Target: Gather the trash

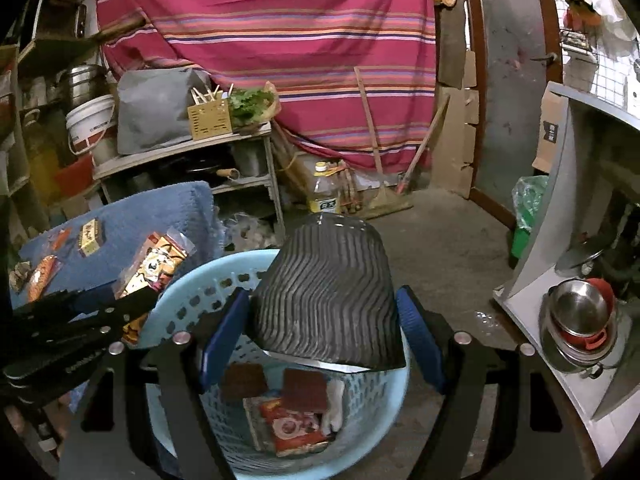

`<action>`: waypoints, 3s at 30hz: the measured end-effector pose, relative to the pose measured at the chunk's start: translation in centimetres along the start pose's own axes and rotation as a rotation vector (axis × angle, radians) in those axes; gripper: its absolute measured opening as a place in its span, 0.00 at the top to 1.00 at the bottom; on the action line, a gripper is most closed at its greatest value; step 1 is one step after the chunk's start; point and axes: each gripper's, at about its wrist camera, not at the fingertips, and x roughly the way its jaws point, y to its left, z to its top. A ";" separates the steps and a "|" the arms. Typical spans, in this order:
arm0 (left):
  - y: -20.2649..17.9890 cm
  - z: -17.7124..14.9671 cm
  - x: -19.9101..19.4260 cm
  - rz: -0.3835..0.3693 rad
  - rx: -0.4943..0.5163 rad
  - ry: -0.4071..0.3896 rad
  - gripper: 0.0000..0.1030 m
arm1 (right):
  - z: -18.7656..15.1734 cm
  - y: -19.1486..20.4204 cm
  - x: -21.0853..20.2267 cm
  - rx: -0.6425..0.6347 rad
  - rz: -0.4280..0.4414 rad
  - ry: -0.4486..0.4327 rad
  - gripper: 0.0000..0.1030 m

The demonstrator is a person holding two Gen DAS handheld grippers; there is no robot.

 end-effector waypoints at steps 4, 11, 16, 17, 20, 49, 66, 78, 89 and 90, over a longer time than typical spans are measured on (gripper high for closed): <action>-1.2 0.2 0.3 0.005 0.033 -0.001 0.54 | -0.2 -0.8 0.0 0.002 -0.020 0.005 0.28; -1.4 1.2 0.0 0.003 0.040 -0.014 0.39 | -0.2 -0.8 0.2 -0.005 -0.009 0.007 0.28; 0.9 1.9 -2.0 0.030 -0.007 -0.060 0.27 | -0.3 0.2 0.8 -0.024 -0.007 0.021 0.28; 1.6 1.9 -2.6 0.034 -0.022 -0.071 0.23 | -0.3 0.5 1.0 -0.030 -0.009 0.025 0.28; 3.3 1.9 -3.9 0.057 -0.052 -0.094 0.16 | -0.2 1.3 1.5 -0.048 -0.014 0.032 0.27; 23.4 -2.1 -15.4 0.411 -0.210 -0.182 0.05 | 0.2 17.0 0.4 -0.151 0.171 -0.005 0.10; 32.6 -5.8 -20.2 0.601 -0.199 -0.166 0.05 | -2.5 31.1 1.7 -0.252 0.282 0.032 0.04; 38.2 -7.2 -20.5 0.628 -0.271 -0.169 0.05 | -3.5 35.4 3.1 -0.247 0.300 -0.003 0.04; 42.6 -6.9 -19.1 0.610 -0.390 -0.131 0.05 | -3.5 37.3 6.4 -0.254 0.286 0.158 0.04; 42.8 -6.9 -19.0 0.622 -0.390 -0.128 0.05 | -3.6 37.4 6.6 -0.250 0.287 0.165 0.04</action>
